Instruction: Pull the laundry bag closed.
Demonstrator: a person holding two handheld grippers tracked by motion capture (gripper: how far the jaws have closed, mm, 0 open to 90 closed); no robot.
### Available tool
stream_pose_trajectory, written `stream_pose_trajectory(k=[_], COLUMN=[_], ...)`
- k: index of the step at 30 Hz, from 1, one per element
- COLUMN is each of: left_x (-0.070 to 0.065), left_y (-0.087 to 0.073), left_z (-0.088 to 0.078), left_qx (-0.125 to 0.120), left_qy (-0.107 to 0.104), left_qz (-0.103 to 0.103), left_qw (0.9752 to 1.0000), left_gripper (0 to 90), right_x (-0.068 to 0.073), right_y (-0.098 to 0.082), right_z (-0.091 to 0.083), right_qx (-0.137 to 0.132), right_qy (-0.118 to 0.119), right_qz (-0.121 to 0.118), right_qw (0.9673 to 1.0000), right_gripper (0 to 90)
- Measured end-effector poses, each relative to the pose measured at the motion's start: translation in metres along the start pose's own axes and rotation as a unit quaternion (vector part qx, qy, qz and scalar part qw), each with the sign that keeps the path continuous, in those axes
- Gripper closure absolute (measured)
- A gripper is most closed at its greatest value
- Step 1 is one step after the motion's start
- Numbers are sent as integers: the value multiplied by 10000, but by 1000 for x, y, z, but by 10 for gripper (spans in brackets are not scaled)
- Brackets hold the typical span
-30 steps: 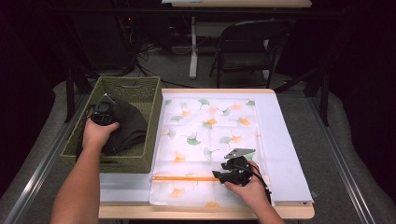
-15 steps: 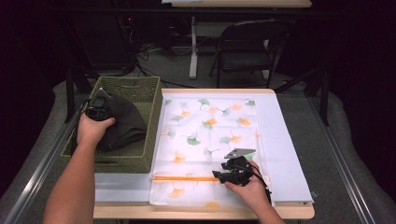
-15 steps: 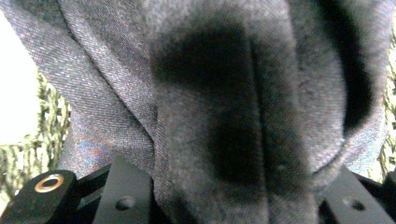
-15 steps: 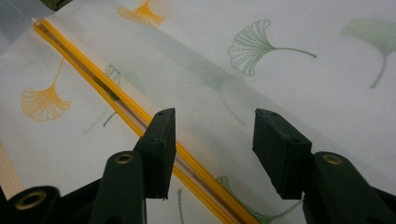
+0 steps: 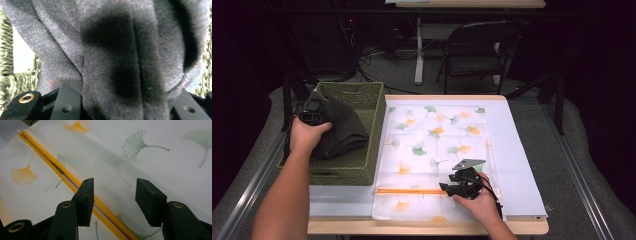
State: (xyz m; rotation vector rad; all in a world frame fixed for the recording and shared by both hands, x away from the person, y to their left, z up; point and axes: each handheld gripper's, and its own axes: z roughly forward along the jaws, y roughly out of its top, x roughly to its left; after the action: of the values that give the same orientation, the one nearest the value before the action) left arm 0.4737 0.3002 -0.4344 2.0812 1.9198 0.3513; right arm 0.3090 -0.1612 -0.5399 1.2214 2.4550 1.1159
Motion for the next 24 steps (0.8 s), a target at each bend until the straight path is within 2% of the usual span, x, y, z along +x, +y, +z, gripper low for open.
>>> stream_pose_trajectory(k=[24], left_x=[-3], left_y=[13], left_z=[-40], left_qx=[51], left_qy=[-33], left_qz=[100], left_qw=[9999], left_gripper=[581], right_x=[0], right_y=[0], right_z=[-1], right_qx=[6], right_qy=[5], right_qz=[32], right_qw=[10000], right_gripper=[493])
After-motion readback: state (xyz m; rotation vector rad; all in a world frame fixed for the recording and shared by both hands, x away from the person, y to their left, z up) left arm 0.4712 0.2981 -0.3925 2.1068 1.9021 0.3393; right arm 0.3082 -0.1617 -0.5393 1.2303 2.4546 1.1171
